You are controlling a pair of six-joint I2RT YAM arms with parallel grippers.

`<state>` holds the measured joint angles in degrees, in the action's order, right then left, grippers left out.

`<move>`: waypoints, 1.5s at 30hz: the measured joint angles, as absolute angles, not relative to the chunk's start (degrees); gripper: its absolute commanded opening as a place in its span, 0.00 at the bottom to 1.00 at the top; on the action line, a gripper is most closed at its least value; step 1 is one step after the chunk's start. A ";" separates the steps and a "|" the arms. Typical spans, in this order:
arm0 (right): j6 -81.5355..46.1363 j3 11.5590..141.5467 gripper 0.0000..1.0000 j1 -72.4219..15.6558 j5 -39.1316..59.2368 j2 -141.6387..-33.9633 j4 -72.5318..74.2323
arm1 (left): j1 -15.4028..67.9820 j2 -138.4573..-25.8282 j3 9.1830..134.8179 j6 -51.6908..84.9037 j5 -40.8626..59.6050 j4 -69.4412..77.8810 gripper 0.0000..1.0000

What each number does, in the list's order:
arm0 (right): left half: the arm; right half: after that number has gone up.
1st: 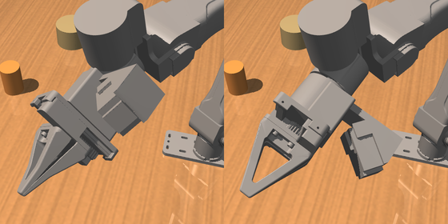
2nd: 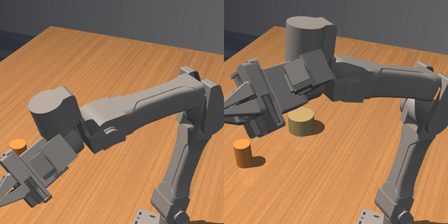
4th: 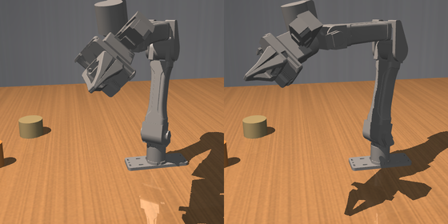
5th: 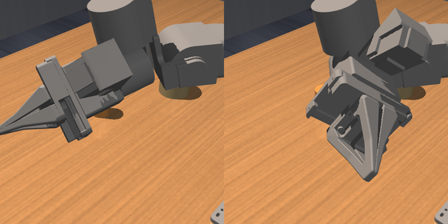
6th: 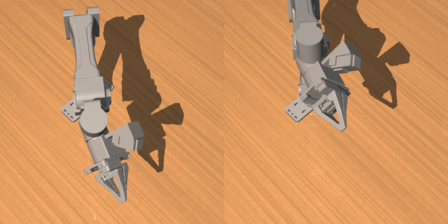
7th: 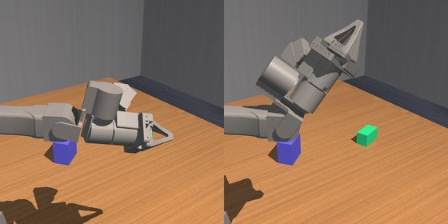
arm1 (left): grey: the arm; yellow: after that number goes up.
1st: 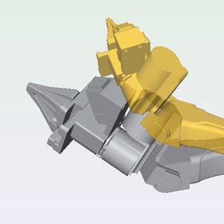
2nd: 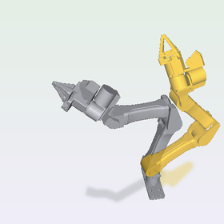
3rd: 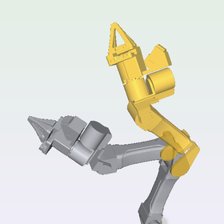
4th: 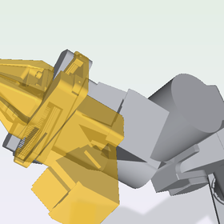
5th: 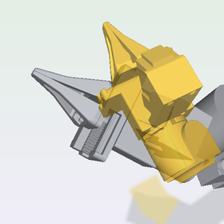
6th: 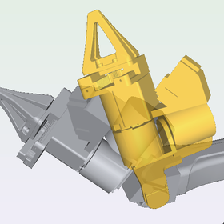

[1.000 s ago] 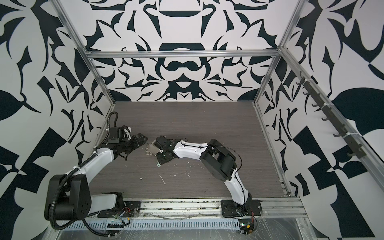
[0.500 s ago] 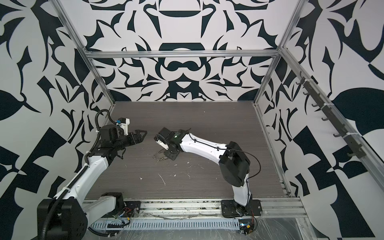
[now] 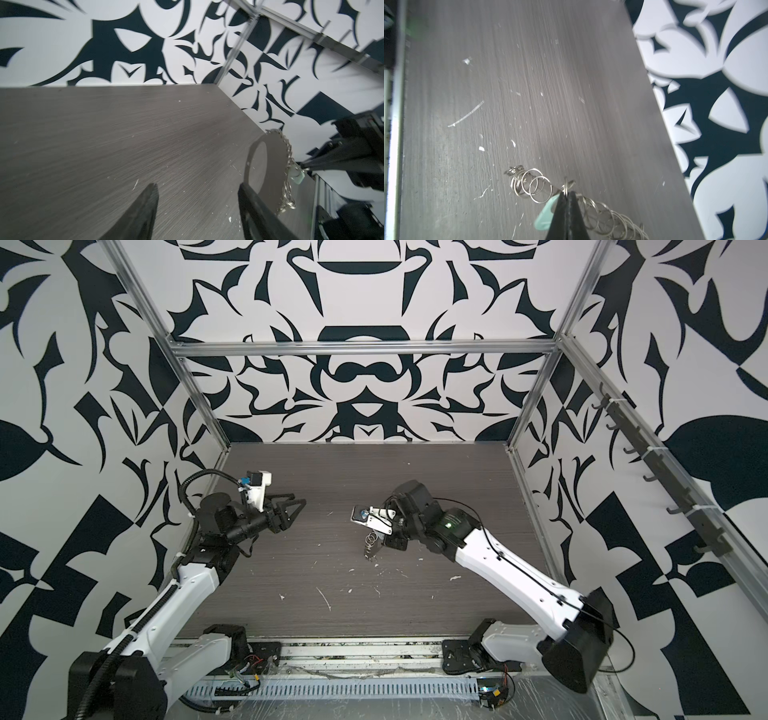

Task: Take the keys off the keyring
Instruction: 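Lift the keyring plate with the right gripper while the left gripper reaches toward it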

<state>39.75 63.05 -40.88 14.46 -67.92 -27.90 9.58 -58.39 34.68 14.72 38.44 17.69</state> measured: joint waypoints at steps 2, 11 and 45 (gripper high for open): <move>41.12 61.10 0.00 -39.75 17.56 -66.00 -24.53 | 12.78 -58.98 34.68 12.97 40.27 19.94 0.63; 44.14 54.15 0.00 -38.85 26.33 -62.19 -13.26 | 25.67 -61.36 34.70 2.33 46.17 26.35 0.64; 68.01 51.07 0.00 -36.69 39.90 -58.59 -11.05 | 31.40 -68.10 43.18 -16.99 53.87 16.75 0.36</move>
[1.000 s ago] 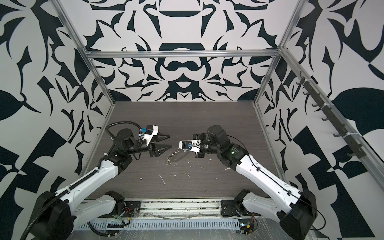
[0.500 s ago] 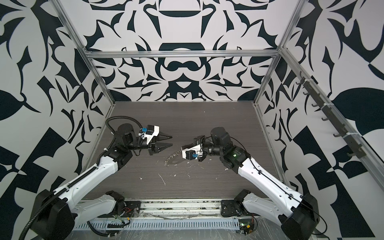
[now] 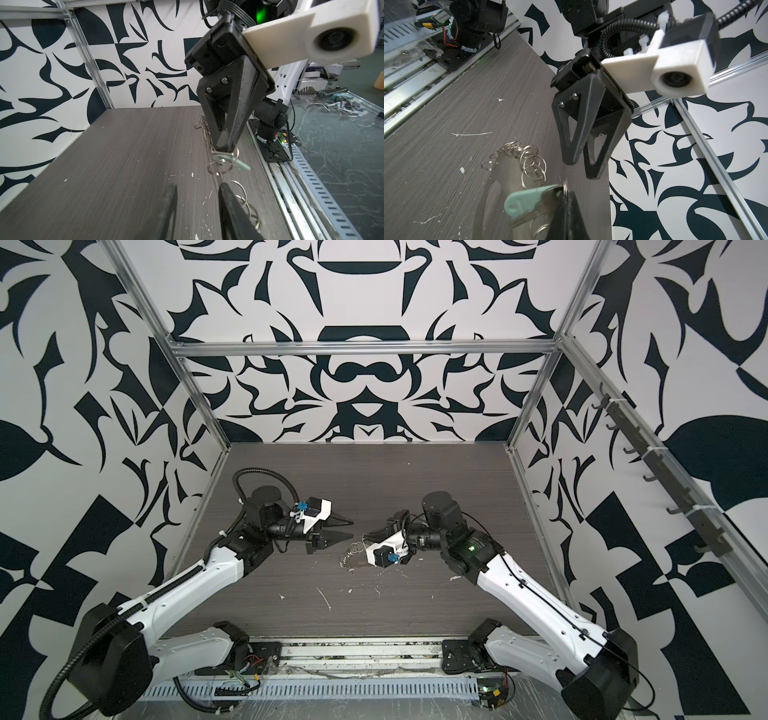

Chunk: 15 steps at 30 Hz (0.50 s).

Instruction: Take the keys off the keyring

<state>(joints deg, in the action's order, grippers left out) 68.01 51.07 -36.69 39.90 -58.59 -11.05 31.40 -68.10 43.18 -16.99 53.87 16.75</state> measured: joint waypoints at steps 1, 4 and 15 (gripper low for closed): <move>68.16 51.22 0.00 -36.67 40.07 -58.65 -11.33 | 31.77 -68.38 43.44 -17.28 53.82 16.69 0.36; 68.60 51.62 0.00 -36.56 40.56 -59.00 -11.70 | 32.93 -68.95 43.70 -17.98 53.78 16.45 0.36; 68.71 52.58 0.00 -36.47 42.17 -59.35 -11.88 | 35.64 -69.84 43.75 -18.79 52.45 16.21 0.37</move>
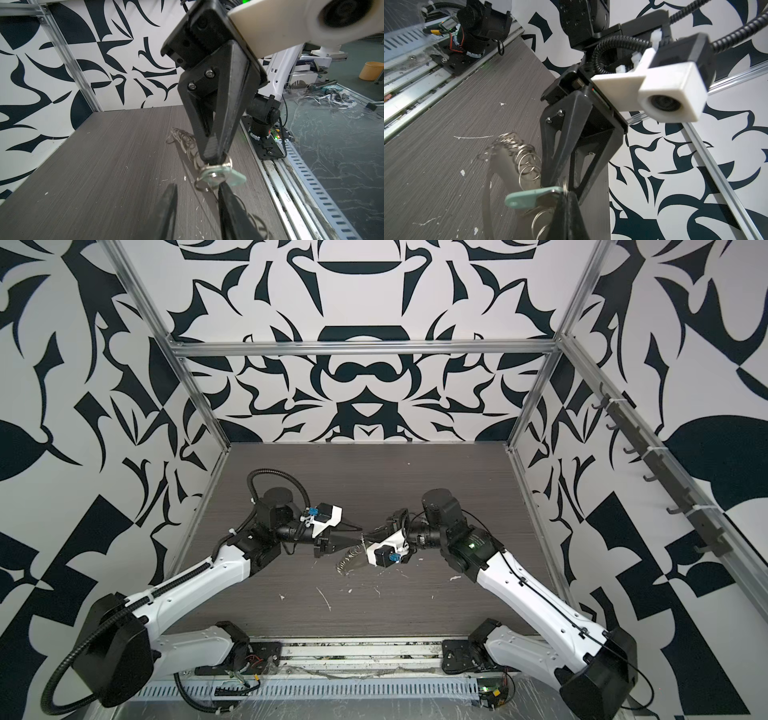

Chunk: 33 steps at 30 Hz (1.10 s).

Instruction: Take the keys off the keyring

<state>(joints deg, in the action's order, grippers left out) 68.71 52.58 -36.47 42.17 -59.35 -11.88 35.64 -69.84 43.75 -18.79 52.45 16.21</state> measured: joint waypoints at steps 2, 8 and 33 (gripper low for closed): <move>68.47 52.58 0.00 -36.47 42.50 -59.57 -11.70 | 36.25 -70.08 44.03 -18.94 52.05 16.23 0.36; 68.12 52.60 0.00 -36.18 42.72 -60.25 -11.40 | 37.15 -70.67 44.14 -19.00 50.96 16.45 0.31; 67.51 52.60 0.00 -33.58 42.78 -60.10 -11.27 | 37.17 -69.08 44.14 -21.10 46.98 14.41 0.02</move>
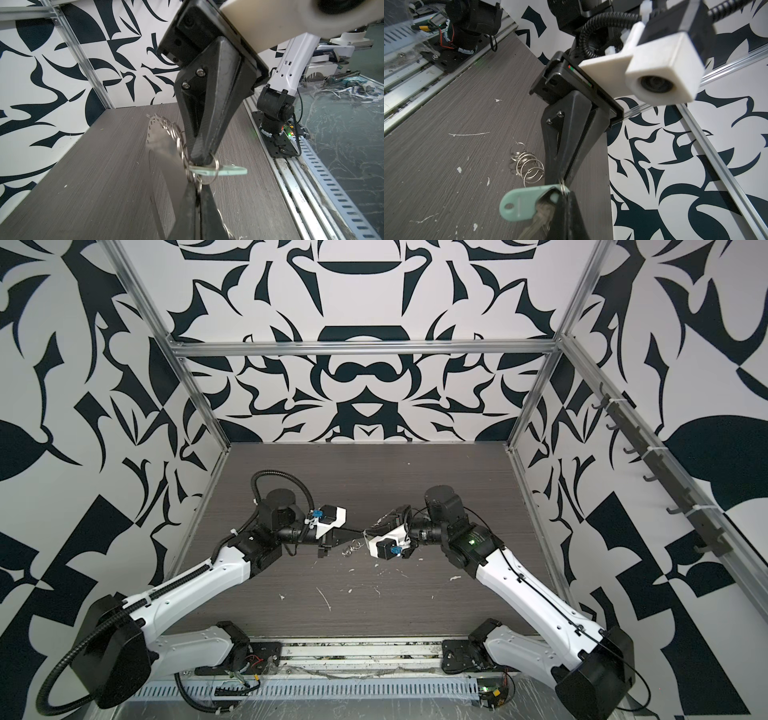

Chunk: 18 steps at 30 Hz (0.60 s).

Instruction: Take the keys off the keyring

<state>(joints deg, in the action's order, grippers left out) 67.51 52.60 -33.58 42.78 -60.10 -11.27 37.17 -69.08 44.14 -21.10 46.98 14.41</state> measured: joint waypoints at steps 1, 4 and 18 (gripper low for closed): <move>67.51 52.60 0.00 -33.56 42.76 -60.01 -11.33 | 37.21 -68.99 44.14 -21.12 46.87 14.31 0.01; 67.48 52.51 0.00 -33.43 42.48 -59.53 -11.40 | 37.26 -68.58 44.14 -21.32 46.28 14.22 0.00; 67.26 48.56 0.00 -33.26 38.52 -55.46 -11.20 | 38.13 -65.43 44.07 -25.12 41.95 10.24 0.00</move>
